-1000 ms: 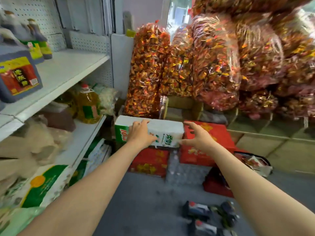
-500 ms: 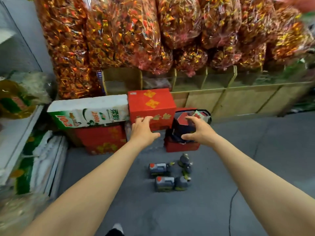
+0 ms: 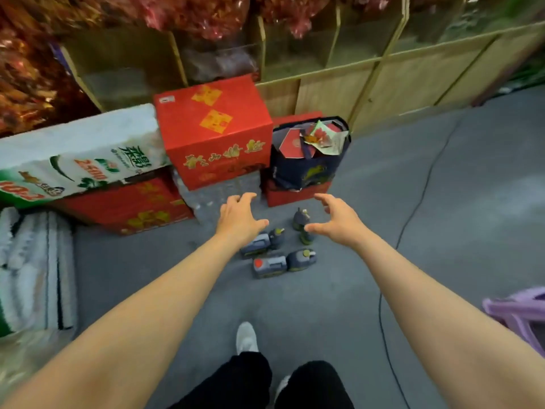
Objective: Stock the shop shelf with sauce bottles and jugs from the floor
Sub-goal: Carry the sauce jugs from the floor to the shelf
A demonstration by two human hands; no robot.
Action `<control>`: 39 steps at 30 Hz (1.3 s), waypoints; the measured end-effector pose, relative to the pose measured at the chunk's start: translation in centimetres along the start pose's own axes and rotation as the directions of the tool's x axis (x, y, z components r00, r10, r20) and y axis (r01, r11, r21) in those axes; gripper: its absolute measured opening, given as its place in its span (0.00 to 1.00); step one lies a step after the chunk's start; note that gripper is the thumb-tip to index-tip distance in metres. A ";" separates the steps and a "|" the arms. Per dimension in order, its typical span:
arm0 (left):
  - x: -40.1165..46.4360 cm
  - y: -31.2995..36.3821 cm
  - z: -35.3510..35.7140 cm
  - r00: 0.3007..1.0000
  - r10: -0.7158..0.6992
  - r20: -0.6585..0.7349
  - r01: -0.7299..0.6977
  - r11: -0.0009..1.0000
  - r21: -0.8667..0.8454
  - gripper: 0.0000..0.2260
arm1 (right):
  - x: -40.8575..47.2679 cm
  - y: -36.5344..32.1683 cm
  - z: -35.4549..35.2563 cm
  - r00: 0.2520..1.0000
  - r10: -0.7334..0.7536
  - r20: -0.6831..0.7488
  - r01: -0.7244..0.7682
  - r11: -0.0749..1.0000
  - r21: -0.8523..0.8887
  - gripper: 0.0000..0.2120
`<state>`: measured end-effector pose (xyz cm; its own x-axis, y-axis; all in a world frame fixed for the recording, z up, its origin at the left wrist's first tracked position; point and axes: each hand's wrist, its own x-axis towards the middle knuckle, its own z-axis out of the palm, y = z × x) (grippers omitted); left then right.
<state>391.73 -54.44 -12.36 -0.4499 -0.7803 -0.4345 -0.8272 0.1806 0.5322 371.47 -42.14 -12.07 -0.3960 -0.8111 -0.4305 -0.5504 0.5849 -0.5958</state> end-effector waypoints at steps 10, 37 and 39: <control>7.7 -7.2 12.8 0.980 -0.186 0.077 0.195 0.971 -0.137 0.28 | 8.7 12.3 11.8 0.966 0.168 0.195 -0.173 0.985 0.009 0.40; 28.1 -37.2 48.5 0.985 -0.007 0.174 0.070 0.932 -0.357 0.60 | 27.4 40.8 48.9 0.963 0.196 0.185 -0.239 0.939 0.248 0.49; 28.2 -37.8 48.1 0.985 0.026 0.173 0.033 0.944 -0.329 0.59 | 26.9 41.2 49.7 0.968 0.182 0.175 -0.221 0.945 0.239 0.50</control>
<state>394.12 -54.44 -79.64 -0.5229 -0.6600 -0.5395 -0.6846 -0.0519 0.7271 374.72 -39.81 -81.90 -0.3548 -0.6781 -0.6436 -0.2568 0.7326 -0.6303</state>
